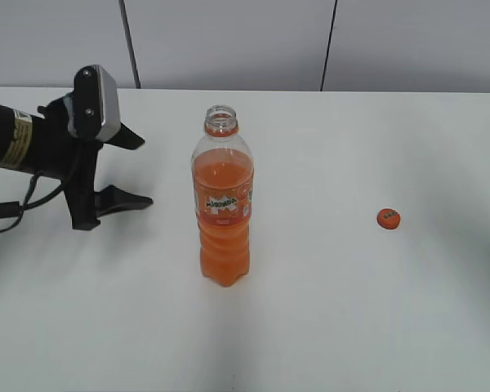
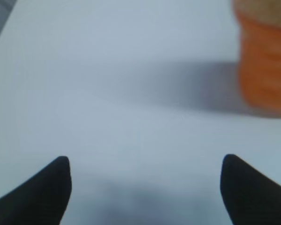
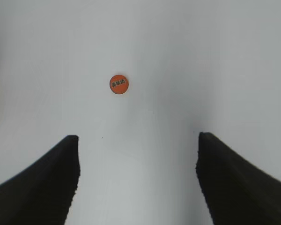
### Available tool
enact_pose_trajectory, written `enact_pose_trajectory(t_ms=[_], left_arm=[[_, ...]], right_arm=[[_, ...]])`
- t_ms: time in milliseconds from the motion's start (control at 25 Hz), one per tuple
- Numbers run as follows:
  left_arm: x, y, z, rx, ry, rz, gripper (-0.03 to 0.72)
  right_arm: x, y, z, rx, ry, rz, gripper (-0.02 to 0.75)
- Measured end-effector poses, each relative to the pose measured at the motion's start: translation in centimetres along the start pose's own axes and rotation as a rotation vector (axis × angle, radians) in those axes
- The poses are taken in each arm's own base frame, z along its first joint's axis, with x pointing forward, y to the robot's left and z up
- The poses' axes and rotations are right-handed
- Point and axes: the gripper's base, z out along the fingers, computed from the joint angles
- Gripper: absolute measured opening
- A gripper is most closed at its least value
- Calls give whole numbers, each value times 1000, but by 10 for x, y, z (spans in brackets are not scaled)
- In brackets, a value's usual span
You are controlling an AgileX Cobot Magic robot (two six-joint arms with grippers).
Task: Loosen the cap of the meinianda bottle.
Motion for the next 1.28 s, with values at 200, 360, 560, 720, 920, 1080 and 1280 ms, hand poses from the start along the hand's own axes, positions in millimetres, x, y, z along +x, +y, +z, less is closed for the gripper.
enact_pose_trajectory(t_ms=[200, 360, 560, 720, 920, 1080, 1280], left_arm=[[6, 27, -25, -308, 218, -41, 587], [19, 41, -44, -521, 399, -157, 586], [21, 62, -63, -742, 477, -448, 584], [7, 84, -80, -872, 436, -697, 582], [-14, 104, -98, -900, 449, -797, 580], [-31, 112, -111, -825, 499, -833, 580], [-56, 120, -131, -752, 538, -883, 578]], right_arm=[[-2, -2, 0, 20, -25, -21, 582], [-7, -2, 0, 20, -78, -27, 582], [-16, -2, -1, 26, -176, -41, 582], [-24, -2, -4, 26, -259, -49, 582], [-39, -2, -19, 26, -330, -45, 582], [-55, -3, -34, 32, -336, -39, 582], [-77, -5, -31, 67, -225, -44, 582]])
